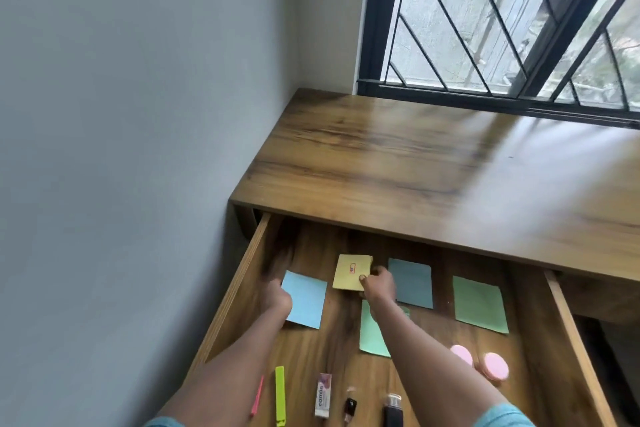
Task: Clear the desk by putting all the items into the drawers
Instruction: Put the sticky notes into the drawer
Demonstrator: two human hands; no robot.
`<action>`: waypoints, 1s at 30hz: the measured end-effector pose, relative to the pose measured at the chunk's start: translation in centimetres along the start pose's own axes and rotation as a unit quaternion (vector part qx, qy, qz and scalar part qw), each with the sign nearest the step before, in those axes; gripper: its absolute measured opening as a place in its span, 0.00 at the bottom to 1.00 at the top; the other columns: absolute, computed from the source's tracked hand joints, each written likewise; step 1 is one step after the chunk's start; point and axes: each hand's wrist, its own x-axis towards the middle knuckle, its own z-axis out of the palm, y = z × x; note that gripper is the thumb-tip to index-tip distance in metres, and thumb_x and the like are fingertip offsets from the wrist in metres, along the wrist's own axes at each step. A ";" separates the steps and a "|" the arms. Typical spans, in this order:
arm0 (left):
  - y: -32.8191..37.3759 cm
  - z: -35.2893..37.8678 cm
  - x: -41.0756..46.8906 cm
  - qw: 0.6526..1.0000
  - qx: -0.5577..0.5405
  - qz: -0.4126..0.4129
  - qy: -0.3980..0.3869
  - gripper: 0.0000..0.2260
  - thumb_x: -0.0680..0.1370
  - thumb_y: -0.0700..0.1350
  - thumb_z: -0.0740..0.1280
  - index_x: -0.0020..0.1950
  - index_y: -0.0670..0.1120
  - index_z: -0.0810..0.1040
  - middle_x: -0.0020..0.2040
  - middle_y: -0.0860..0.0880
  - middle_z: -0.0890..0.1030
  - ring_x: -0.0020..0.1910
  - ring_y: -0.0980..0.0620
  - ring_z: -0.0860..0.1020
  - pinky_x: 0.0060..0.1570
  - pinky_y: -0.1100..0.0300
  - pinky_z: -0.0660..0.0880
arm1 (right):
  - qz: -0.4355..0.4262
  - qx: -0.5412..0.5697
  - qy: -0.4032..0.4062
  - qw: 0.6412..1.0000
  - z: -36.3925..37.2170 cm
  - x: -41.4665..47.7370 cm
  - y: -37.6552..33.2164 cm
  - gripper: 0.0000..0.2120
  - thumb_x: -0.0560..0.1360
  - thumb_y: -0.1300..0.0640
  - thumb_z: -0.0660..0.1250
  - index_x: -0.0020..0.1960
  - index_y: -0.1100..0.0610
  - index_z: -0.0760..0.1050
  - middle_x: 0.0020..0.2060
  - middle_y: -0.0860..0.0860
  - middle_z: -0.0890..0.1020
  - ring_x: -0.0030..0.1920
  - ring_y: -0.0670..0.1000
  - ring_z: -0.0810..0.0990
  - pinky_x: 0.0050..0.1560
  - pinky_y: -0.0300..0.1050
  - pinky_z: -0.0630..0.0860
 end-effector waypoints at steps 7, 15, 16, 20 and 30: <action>-0.8 1.2 0.5 0.995 0.097 0.000 0.013 0.40 0.74 0.54 0.69 0.78 0.47 0.49 0.77 0.40 0.53 0.75 0.39 0.58 0.70 0.46 0.65 | 0.004 -0.082 0.018 0.996 0.7 2.4 -0.4 0.11 0.78 0.64 0.61 0.59 0.63 0.74 0.57 0.60 0.79 0.55 0.58 0.79 0.54 0.49 0.79; -1.3 2.6 0.1 0.979 0.202 0.021 0.035 0.37 0.75 0.56 0.68 0.77 0.55 0.51 0.74 0.41 0.55 0.70 0.39 0.59 0.67 0.48 0.62 | -0.016 -0.179 0.053 0.982 1.4 1.8 -0.6 0.10 0.78 0.65 0.60 0.56 0.66 0.76 0.55 0.61 0.79 0.55 0.60 0.78 0.47 0.46 0.74; -1.1 2.6 0.0 0.978 0.204 0.019 0.038 0.37 0.75 0.56 0.67 0.77 0.54 0.51 0.75 0.41 0.55 0.70 0.39 0.60 0.67 0.48 0.63 | -0.017 -0.187 0.056 0.981 1.4 1.7 -0.7 0.10 0.78 0.65 0.59 0.56 0.66 0.76 0.55 0.61 0.79 0.55 0.60 0.78 0.48 0.46 0.75; -1.0 2.3 -0.2 0.978 0.204 0.016 0.038 0.36 0.76 0.55 0.66 0.78 0.52 0.51 0.75 0.41 0.54 0.71 0.39 0.58 0.68 0.48 0.62 | -0.023 -0.204 0.079 0.976 1.1 0.6 -0.9 0.11 0.78 0.65 0.60 0.58 0.66 0.76 0.57 0.61 0.77 0.56 0.60 0.77 0.55 0.49 0.76; -2.2 1.9 -5.9 0.970 0.199 0.124 0.056 0.29 0.78 0.54 0.64 0.76 0.48 0.58 0.73 0.45 0.60 0.68 0.45 0.64 0.65 0.54 0.67 | -0.078 -0.184 0.126 0.972 -2.2 -6.7 1.4 0.14 0.79 0.62 0.59 0.63 0.66 0.70 0.60 0.60 0.73 0.57 0.57 0.74 0.56 0.45 0.71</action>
